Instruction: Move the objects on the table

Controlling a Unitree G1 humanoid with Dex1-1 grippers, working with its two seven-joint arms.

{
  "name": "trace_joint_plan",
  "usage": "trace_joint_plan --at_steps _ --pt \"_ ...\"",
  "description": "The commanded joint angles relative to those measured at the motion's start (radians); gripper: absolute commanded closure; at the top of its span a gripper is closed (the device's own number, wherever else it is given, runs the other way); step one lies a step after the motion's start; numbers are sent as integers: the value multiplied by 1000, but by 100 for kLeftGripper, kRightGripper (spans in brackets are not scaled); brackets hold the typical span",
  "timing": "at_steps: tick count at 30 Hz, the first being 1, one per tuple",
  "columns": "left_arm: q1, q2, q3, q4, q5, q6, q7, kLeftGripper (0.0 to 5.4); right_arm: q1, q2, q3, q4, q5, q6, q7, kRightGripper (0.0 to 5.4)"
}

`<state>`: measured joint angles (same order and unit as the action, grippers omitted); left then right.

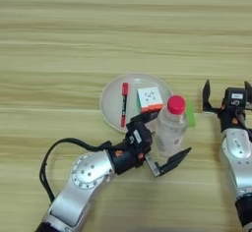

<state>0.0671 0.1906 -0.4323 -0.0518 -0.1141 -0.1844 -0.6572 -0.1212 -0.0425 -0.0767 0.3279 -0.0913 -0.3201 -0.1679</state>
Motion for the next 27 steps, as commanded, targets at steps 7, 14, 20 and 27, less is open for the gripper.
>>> trace_joint_plan --at_steps 7,14,20,27 --pt "-30 -27 -8 45 33 -5 18 0 -4 4 2 -19 -4 17 -6 1" --pt "-44 -35 -8 70 54 -10 31 0 -3 4 2 -19 -4 17 -6 1" --pt "-54 -39 -2 92 65 -14 45 0 -3 4 3 -20 -4 18 -5 1" --pt "-67 -45 0 110 71 -18 55 0 -5 6 4 -18 -5 18 -6 1"
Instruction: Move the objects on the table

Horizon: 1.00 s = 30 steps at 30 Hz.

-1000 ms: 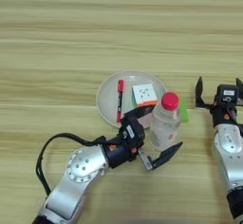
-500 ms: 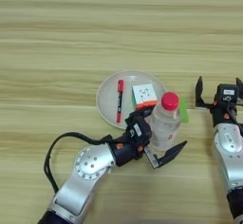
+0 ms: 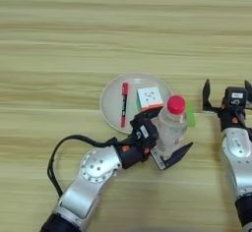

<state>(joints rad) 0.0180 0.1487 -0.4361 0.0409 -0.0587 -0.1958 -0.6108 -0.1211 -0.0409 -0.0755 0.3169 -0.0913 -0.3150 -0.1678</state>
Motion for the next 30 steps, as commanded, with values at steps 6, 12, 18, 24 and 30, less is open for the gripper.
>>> trace_joint_plan --at_steps 6,12,18,24,30 --pt "-20 -7 6 26 14 -12 3 0 -4 6 4 -10 -6 14 -8 1" --pt "-23 -11 11 35 3 -11 -8 59 -3 7 5 -12 -8 16 -10 0" --pt "-24 -13 17 38 8 -14 -3 119 -2 9 6 -16 -8 18 -11 0" --pt "-22 -14 17 37 2 -13 -11 177 1 9 5 -19 -8 19 -10 0" --pt "-19 -13 17 32 -5 -10 -20 216 2 8 5 -20 -8 19 -10 0"
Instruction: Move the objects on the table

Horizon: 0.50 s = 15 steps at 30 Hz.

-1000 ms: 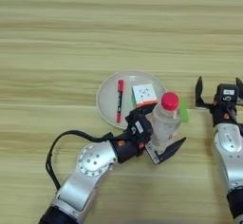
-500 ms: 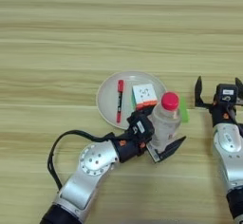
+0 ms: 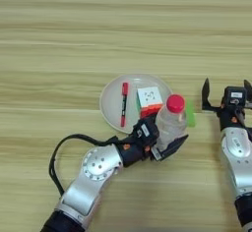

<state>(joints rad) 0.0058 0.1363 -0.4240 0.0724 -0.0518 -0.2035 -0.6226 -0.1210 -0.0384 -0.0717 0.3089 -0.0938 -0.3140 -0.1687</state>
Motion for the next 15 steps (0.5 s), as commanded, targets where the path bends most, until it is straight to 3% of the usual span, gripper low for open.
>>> trace_joint_plan --at_steps 1,9,15 --pt "-7 -1 5 0 -12 -3 -9 220 2 5 1 -12 -5 18 -9 0" --pt "9 5 17 -92 -25 19 2 227 3 5 0 -15 -5 20 -9 0" --pt "12 17 59 -182 -50 58 19 227 3 4 1 -15 -5 20 -8 0"
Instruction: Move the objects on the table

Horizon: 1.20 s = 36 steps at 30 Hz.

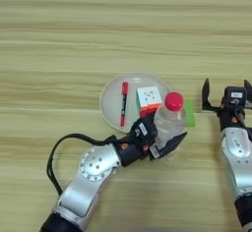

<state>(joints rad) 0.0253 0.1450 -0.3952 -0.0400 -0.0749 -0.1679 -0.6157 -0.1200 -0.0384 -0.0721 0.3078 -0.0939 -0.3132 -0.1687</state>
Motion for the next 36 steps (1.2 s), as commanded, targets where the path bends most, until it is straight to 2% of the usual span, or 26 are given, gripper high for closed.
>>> trace_joint_plan --at_steps 1,7,11,14,25,36 --pt "-7 12 37 -87 -37 33 10 227 2 4 1 -14 -5 19 -7 0" --pt "3 33 86 -232 -103 118 22 228 3 4 2 -14 -5 19 -7 0" --pt "-6 50 142 -271 -137 163 34 232 3 4 2 -14 -6 19 -8 0" --pt "-18 68 185 -276 -128 172 53 233 3 5 3 -14 -6 19 -8 0" --pt "-113 118 370 -117 -80 157 182 233 4 6 4 -16 -7 19 -9 0" --pt "-170 137 469 28 -51 157 267 233 11 7 6 -27 -8 23 -9 0"
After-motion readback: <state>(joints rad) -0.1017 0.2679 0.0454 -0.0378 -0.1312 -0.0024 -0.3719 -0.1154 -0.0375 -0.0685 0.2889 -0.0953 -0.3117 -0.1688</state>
